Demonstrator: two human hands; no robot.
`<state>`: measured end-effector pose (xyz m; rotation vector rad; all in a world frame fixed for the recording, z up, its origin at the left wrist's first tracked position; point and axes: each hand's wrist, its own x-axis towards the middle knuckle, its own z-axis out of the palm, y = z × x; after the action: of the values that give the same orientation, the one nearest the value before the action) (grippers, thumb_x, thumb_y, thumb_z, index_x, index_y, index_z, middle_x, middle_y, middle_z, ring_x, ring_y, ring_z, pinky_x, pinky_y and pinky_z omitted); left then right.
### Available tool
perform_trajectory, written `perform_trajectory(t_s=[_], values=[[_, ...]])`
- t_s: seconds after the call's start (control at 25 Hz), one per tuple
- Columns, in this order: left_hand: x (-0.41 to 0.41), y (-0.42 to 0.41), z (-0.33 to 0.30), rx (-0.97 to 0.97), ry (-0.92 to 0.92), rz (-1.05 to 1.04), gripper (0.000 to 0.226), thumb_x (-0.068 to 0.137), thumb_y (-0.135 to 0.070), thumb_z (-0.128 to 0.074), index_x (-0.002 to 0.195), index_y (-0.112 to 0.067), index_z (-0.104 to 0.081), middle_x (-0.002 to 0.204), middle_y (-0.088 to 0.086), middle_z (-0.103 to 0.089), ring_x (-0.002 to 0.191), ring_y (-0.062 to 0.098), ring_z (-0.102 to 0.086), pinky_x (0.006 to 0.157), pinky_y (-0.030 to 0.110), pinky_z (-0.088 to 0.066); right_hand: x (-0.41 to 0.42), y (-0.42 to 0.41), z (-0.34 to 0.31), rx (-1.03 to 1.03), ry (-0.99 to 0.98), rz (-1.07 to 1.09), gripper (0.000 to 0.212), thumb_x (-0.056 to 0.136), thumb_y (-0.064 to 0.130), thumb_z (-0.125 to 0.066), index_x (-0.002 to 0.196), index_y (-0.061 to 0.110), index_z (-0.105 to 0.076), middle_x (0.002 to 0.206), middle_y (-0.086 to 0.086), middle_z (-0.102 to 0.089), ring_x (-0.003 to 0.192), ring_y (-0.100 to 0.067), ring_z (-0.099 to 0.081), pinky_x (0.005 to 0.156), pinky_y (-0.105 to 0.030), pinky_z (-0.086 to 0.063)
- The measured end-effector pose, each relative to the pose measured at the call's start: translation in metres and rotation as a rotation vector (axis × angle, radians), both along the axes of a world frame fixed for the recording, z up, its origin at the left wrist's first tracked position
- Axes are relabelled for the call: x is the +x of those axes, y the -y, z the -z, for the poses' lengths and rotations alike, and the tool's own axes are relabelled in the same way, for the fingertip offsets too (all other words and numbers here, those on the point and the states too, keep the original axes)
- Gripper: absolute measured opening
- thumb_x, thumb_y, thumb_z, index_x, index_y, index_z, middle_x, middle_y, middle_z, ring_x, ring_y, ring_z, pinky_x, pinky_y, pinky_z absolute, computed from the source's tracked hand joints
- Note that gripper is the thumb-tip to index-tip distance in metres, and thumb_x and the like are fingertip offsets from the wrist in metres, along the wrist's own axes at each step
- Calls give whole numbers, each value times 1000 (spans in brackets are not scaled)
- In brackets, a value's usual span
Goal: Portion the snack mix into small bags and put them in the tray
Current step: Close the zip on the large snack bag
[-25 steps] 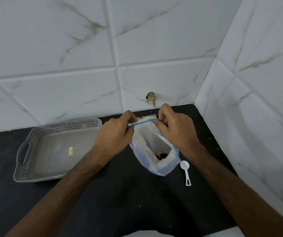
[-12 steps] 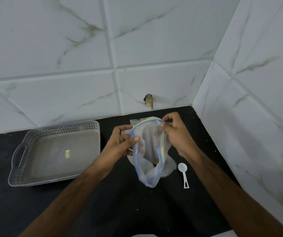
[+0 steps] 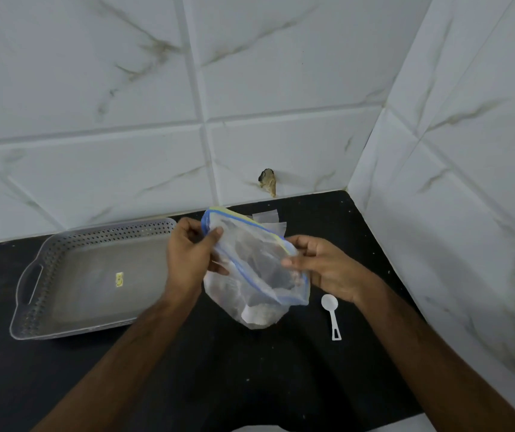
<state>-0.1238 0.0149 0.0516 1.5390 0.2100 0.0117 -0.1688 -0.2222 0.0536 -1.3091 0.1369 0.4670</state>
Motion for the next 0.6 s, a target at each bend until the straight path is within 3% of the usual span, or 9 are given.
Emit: perform_trajectory(t_s=[0.04,0.12,0.24,0.4,0.48,0.6], values=[[4,-2,-4,-4,16,-35,18,93,-2,-67,91,-6,-50,79,11,-57,50,16,-61,36,31,-52,-2,1,0,-137,41,-66,25,87,3,-72,110,8,-66,98,-6,-72,87,-16,-70,73,-28,-60],[9,-5,-8,-32,-3,-41,12,96,-2,-62,100,-6,-52,87,12,-60,57,19,-63,37,31,-52,0,2,1,-385,101,7,14,89,10,-73,101,11,-65,92,-4,-73,82,-17,-72,67,-30,-60],[5,-6,-4,-17,-247,138,15,101,-20,-59,107,-7,-55,94,20,-65,63,27,-67,44,35,-56,8,-2,7,-469,91,195,15,94,19,-68,101,10,-58,85,-5,-71,73,-20,-71,62,-39,-60],[-17,-2,16,54,-455,434,48,99,-51,-54,115,-8,-67,97,21,-76,79,36,-74,66,45,-62,12,-16,23,-191,-84,316,6,98,13,-61,101,11,-57,88,-7,-66,73,-17,-66,64,-36,-55],[-25,-2,21,-50,-480,565,50,97,-51,-58,119,-7,-67,104,23,-75,88,40,-73,71,45,-62,12,-19,29,11,-190,389,16,97,11,-61,111,2,-60,90,-12,-67,73,-20,-67,66,-36,-57],[-34,0,23,-41,-359,690,43,88,-34,-75,118,-4,-67,104,19,-76,86,36,-74,66,42,-63,6,-18,27,256,-212,396,45,93,12,-67,130,-8,-53,100,-18,-69,81,-25,-69,72,-37,-59]])
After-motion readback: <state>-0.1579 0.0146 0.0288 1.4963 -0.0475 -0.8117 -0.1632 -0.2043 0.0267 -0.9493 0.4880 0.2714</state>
